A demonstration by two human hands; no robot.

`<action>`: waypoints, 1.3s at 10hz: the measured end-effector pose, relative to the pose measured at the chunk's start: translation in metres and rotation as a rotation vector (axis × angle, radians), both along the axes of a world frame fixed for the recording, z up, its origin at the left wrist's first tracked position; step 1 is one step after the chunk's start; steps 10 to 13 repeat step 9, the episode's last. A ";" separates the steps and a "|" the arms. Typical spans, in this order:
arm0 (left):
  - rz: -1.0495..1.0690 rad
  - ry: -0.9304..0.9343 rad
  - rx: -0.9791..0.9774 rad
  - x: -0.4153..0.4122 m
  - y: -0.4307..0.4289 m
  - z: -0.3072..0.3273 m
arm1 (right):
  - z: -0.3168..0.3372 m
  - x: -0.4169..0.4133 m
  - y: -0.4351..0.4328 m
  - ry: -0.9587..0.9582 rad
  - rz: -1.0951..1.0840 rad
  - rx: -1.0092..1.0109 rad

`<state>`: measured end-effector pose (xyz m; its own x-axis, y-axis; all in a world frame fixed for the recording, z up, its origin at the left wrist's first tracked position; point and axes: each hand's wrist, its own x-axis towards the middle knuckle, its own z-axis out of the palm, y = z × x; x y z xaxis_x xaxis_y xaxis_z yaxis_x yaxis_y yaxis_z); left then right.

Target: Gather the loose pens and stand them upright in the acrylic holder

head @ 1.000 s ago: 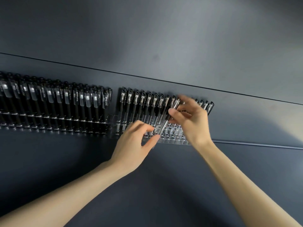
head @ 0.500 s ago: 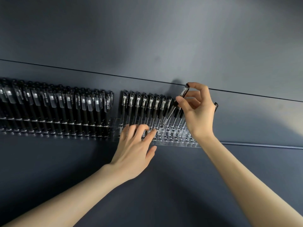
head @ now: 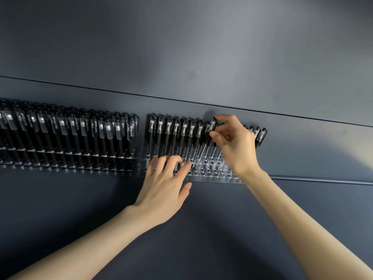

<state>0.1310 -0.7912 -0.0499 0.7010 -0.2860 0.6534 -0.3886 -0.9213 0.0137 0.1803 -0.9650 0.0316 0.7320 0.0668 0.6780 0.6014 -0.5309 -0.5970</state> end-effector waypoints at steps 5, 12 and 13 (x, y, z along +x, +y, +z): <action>0.004 -0.065 0.036 0.002 0.002 -0.007 | -0.006 -0.001 0.000 -0.026 -0.061 -0.203; -0.135 -0.136 -0.113 -0.007 0.004 0.019 | 0.000 -0.016 -0.006 -0.058 -0.107 -0.103; -0.135 -0.136 -0.113 -0.007 0.004 0.019 | 0.000 -0.016 -0.006 -0.058 -0.107 -0.103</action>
